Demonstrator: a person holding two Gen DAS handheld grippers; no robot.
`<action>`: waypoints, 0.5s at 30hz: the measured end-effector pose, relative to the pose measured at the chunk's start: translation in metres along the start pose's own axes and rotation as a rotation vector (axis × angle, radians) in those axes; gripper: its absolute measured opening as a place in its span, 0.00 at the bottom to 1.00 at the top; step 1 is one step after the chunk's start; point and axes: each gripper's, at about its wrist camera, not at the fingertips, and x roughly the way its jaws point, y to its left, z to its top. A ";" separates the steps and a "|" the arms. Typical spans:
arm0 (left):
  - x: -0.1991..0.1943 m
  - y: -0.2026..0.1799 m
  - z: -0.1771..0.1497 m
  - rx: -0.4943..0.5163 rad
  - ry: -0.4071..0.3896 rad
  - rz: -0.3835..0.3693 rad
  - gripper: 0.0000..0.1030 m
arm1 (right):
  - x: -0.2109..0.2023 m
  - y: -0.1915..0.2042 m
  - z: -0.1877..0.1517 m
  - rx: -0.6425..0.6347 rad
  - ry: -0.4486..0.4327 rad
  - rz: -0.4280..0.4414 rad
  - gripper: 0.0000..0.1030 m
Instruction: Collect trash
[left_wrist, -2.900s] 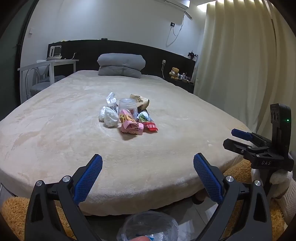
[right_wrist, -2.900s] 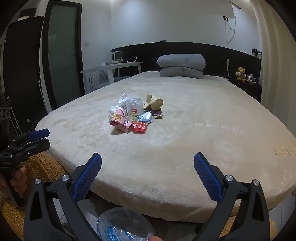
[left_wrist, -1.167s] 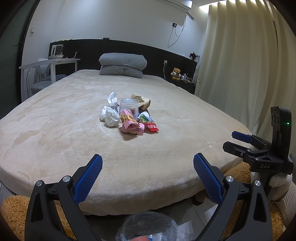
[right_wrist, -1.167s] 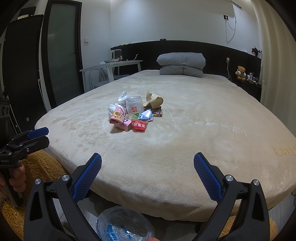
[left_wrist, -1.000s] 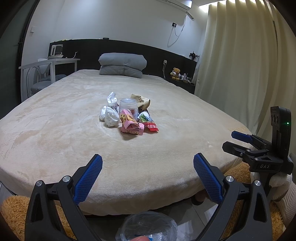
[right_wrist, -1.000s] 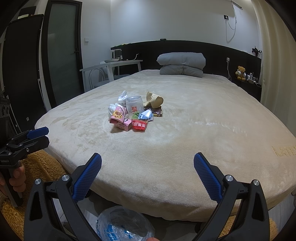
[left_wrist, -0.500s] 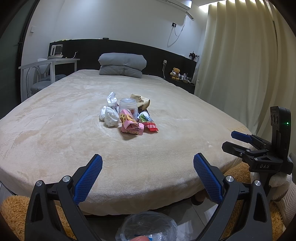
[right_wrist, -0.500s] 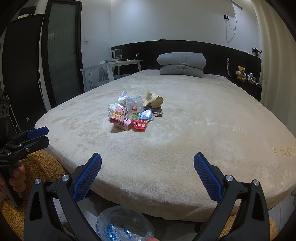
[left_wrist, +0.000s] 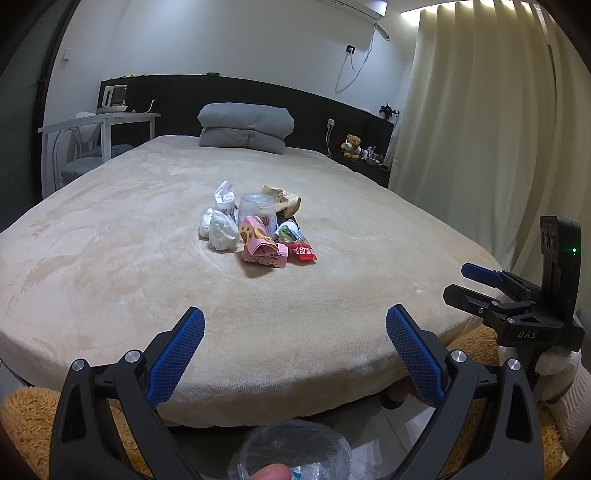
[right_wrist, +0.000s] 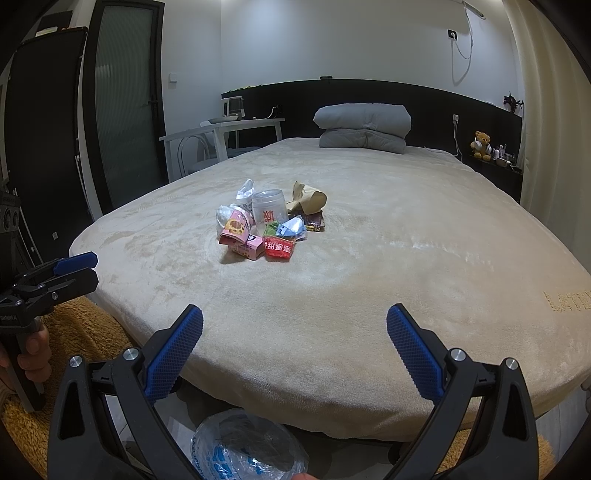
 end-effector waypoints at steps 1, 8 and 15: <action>0.000 0.000 0.000 -0.001 0.000 -0.003 0.94 | 0.000 0.000 0.000 0.000 0.000 0.000 0.96; -0.001 0.004 0.001 -0.019 0.002 -0.022 0.94 | 0.000 0.001 -0.004 -0.011 0.005 0.008 0.96; 0.000 0.007 0.002 -0.053 0.005 -0.047 0.94 | -0.004 -0.002 -0.003 0.007 -0.010 0.027 0.96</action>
